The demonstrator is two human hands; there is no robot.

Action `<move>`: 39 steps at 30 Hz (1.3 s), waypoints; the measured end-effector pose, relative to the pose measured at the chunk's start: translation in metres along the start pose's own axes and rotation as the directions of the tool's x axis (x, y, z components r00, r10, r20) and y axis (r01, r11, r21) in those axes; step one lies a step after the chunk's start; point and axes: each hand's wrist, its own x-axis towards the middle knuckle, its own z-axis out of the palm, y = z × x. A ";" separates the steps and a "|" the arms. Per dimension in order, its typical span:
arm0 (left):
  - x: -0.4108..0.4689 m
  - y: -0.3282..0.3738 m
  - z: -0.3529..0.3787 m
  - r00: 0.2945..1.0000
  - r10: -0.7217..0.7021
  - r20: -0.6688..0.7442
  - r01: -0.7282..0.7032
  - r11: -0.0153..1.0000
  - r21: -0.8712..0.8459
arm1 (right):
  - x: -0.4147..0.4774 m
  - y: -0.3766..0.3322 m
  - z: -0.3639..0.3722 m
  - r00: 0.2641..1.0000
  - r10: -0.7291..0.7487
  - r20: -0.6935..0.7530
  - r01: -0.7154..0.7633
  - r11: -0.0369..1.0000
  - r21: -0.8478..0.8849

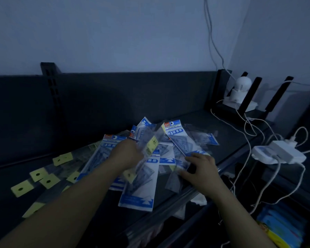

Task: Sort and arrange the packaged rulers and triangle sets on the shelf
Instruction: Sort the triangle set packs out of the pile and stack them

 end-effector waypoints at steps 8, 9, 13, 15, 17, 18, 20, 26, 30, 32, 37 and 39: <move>-0.017 0.011 -0.009 0.998 -0.003 0.063 0.020 0.962 -0.272 | 0.000 -0.004 0.000 0.994 0.090 0.063 -0.079 0.984 -0.161; -0.019 0.015 -0.006 0.998 -0.002 0.059 0.021 0.946 -0.323 | 0.001 -0.003 -0.001 0.994 0.092 0.057 -0.083 0.986 -0.146; -0.022 0.026 0.014 0.994 -0.015 0.107 0.055 0.926 -0.373 | 0.000 0.000 -0.002 0.995 0.092 0.034 -0.087 0.987 -0.133; -0.022 0.030 0.022 0.987 -0.040 0.157 0.099 0.914 -0.392 | -0.002 0.000 -0.001 0.997 0.071 0.021 -0.068 0.991 -0.118; -0.020 0.033 0.028 0.978 -0.064 0.198 0.150 0.878 -0.455 | -0.004 -0.001 0.001 0.999 0.021 0.031 -0.020 1.000 -0.022; -0.019 0.034 0.029 0.974 -0.083 0.210 0.175 0.864 -0.472 | -0.005 0.000 0.001 0.999 -0.002 0.042 0.001 1.000 0.028; -0.017 0.035 0.030 0.967 -0.112 0.227 0.211 0.852 -0.478 | -0.007 0.001 0.001 0.997 -0.025 0.074 0.019 0.997 0.076; -0.018 0.034 0.033 0.933 -0.139 0.331 0.318 0.745 -0.586 | -0.011 0.002 0.004 0.997 -0.062 0.055 0.052 0.985 0.163; -0.021 0.039 0.035 0.930 -0.102 0.354 0.305 0.752 -0.584 | -0.009 0.000 0.008 0.997 -0.058 0.045 0.051 0.989 0.139; -0.020 0.040 0.035 0.929 -0.079 0.361 0.293 0.752 -0.590 | -0.007 0.000 0.005 0.997 -0.043 0.066 0.031 0.983 0.182; -0.017 0.043 0.035 0.917 -0.051 0.396 0.305 0.729 -0.612 | 0.004 -0.002 -0.001 0.980 -0.084 0.179 0.041 0.971 0.234; -0.013 0.042 0.034 0.936 -0.056 0.348 0.252 0.797 -0.549 | 0.009 -0.003 -0.005 0.976 -0.073 0.205 0.010 0.957 0.291</move>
